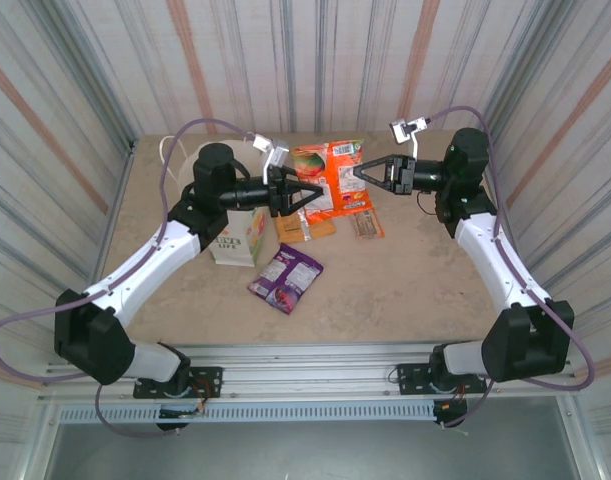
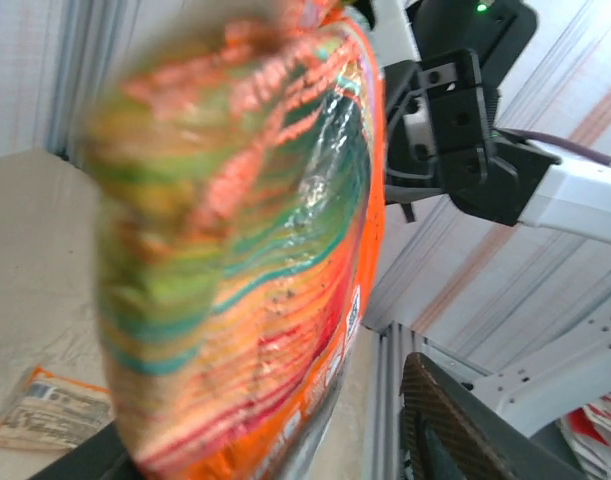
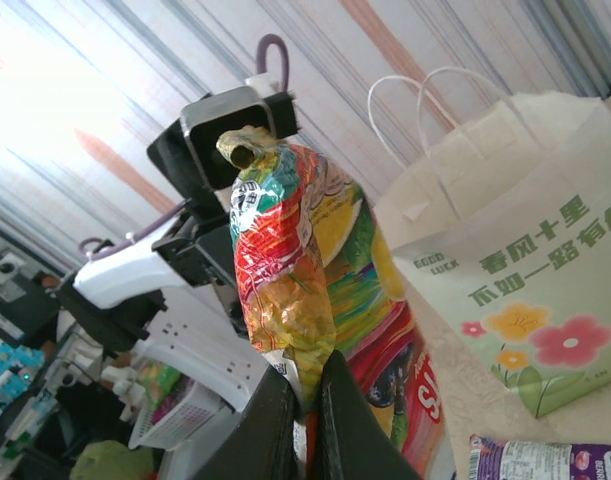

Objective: Place the snacks into the paper bag

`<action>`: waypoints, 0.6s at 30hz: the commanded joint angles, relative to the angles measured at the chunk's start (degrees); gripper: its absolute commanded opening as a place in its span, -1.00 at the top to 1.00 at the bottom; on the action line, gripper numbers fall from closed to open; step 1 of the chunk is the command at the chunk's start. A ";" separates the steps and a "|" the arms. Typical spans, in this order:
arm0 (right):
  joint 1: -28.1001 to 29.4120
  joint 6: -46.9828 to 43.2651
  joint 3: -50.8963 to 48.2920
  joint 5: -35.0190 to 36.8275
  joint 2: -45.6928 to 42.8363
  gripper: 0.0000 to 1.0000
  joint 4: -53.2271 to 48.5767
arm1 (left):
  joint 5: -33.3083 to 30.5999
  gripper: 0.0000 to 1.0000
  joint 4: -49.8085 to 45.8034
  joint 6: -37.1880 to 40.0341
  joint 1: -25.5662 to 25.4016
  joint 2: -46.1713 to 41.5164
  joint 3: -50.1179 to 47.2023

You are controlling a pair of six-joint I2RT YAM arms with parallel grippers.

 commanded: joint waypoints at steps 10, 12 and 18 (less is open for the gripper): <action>0.84 6.92 -1.60 4.87 1.01 1.00 11.58 | -1.16 0.36 5.88 -2.58 -0.52 -2.89 -1.59; 1.12 7.00 -1.83 4.62 0.87 1.00 11.58 | -3.07 0.49 5.88 -2.25 -0.45 -3.36 -1.82; 0.29 5.59 -3.52 6.45 -0.64 0.47 8.13 | -7.51 0.80 -2.35 0.87 -0.35 -5.72 0.20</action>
